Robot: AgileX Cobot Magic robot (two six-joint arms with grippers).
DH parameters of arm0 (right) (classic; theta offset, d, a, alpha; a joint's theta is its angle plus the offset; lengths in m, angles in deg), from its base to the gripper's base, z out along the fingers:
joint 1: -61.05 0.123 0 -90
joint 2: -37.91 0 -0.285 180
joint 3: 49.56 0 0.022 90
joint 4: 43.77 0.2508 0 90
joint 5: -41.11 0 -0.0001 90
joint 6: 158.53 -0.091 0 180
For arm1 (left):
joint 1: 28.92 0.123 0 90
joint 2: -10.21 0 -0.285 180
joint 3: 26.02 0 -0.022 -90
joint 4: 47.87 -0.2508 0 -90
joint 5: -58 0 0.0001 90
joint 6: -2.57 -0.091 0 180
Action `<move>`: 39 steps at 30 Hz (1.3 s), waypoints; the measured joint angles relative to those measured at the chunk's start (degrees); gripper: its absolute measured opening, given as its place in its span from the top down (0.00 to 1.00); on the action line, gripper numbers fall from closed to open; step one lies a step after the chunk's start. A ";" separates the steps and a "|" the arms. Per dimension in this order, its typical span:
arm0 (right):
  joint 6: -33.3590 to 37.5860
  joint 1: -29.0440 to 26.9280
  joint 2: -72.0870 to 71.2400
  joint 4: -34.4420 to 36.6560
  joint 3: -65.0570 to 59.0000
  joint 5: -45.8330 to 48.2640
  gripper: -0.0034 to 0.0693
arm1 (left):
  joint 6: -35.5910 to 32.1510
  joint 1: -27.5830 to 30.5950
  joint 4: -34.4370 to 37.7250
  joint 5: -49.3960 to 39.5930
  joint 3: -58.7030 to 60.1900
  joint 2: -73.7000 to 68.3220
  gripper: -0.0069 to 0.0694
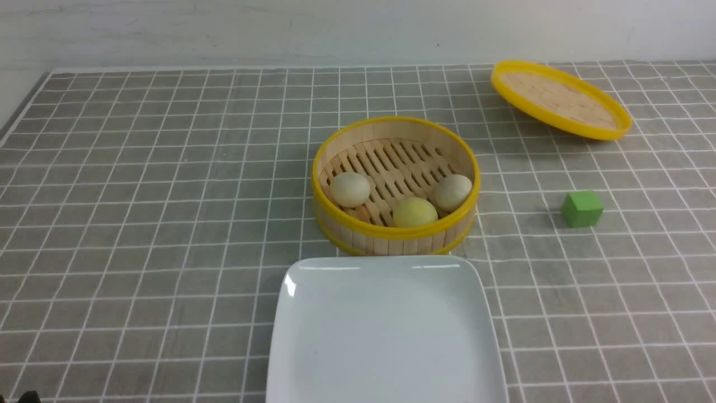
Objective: Put the steamed buns into the plate on the grey tablecloth.
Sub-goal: 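Reach toward a bun in the bamboo steamer with the right gripper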
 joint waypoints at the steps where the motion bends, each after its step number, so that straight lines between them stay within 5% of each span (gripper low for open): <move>1: 0.00 0.00 0.00 0.00 0.00 0.00 0.62 | 0.00 0.00 0.00 0.00 0.00 0.00 0.59; 39: -3.13 0.00 0.00 3.34 0.00 -0.38 0.62 | 0.00 0.00 0.00 0.00 0.00 0.00 0.59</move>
